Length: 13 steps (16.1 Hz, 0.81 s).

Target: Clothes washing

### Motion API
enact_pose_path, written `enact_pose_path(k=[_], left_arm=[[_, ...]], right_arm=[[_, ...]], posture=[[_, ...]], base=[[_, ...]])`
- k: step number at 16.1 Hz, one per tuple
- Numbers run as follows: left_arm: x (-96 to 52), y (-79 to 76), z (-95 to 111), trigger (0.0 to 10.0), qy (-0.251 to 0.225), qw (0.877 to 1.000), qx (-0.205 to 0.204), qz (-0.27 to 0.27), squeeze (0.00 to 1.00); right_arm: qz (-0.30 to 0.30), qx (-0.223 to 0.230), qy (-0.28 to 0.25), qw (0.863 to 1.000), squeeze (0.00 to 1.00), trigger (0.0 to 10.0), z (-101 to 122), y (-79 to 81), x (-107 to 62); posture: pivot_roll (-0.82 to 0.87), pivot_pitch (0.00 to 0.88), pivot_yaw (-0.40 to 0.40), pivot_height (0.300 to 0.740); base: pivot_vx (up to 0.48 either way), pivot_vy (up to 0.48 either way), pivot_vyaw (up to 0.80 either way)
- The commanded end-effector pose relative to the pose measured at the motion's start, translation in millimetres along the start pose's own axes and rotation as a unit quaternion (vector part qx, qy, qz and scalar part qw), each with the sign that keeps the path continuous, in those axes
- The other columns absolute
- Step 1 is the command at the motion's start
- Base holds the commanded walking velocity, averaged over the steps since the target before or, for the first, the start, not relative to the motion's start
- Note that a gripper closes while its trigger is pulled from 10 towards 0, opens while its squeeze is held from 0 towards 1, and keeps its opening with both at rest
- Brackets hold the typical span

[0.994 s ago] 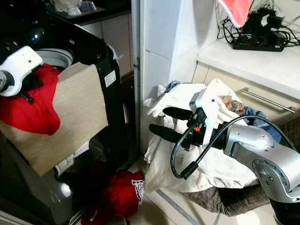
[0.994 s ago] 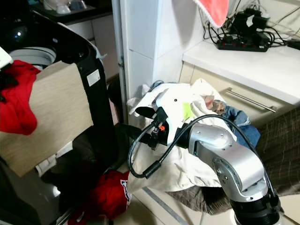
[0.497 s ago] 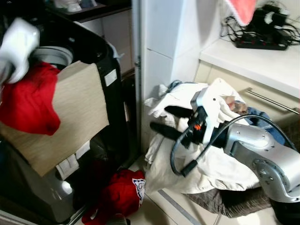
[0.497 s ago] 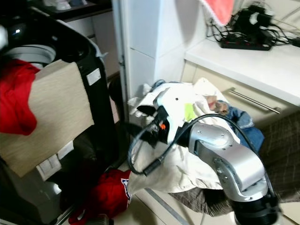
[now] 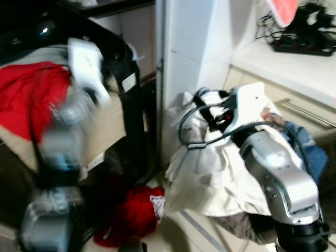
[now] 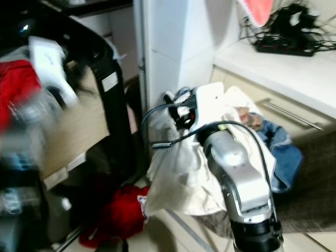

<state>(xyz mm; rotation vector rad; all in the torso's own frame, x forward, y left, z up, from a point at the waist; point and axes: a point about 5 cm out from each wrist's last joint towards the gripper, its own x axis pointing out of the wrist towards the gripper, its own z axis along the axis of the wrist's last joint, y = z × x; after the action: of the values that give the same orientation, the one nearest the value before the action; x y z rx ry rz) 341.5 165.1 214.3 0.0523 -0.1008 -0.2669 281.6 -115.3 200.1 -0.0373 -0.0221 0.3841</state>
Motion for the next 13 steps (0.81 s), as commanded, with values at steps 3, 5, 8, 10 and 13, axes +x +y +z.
enact_pose_path(k=[3, 5, 8, 10, 13], left_arm=[[-8.3, -30.9, 21, 10.0, -0.051, 0.997, 0.053, -0.015, 0.0], [-11.9, -45.7, 23, 10.0, -0.06, 0.996, 0.063, -0.022, 0.0], [-8.8, -45.6, 27, 10.0, -0.057, 0.997, 0.058, -0.004, 0.0], [-5.4, -44.1, 23, 10.0, -0.038, 0.997, 0.072, -0.008, 0.0], [-2.9, -43.5, 20, 10.0, -0.031, 0.997, 0.071, 0.002, 0.0]], right_arm=[[0.02, -0.011, -0.027, 0.999, 0.0, 10.0, 8, 3.7, -3.3], [0.015, -0.015, -0.022, 1.0, 0.0, 10.0, 6, 1.8, -5.5], [-0.007, -0.018, -0.026, 0.999, 0.0, 10.0, 9, -7.7, -5.6], [-0.041, -0.017, -0.032, 0.999, 0.0, 10.0, 14, -19.6, -4.5], [-0.045, -0.024, -0.036, 0.998, 0.0, 10.0, 19, -29.0, -3.8]], posture=[[-0.06, 0.0, 0.023, 0.74], [-0.06, 0.0, 0.017, 0.74], [-0.08, 0.0, 0.019, 0.74], [-0.09, 0.0, 0.02, 0.74], [-0.09, 0.0, 0.014, 0.74]], base=[[0.0, 0.0, 0.8], [0.148, 0.0, 0.8], [0.358, 0.0, 0.8], [0.354, 0.0, 0.0], [0.347, 0.0, 0.0]])
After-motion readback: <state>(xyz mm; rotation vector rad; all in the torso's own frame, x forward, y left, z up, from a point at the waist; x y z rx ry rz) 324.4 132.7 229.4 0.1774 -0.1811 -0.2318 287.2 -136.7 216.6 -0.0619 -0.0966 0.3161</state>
